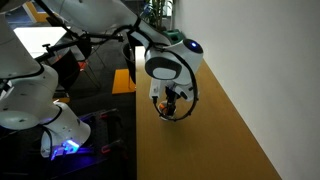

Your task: Take the marker out of the mug and place it on the table

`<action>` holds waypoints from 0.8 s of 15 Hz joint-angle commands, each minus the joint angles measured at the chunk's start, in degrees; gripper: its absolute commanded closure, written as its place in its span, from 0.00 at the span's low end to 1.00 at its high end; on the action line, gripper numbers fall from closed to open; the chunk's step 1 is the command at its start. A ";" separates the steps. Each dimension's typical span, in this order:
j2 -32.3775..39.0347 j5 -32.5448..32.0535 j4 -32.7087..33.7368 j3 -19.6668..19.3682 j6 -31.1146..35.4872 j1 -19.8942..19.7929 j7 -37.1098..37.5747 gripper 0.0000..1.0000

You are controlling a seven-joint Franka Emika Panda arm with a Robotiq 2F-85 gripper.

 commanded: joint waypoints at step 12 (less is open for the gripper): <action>3.10 3.08 -1.20 1.26 7.82 0.45 2.02 0.00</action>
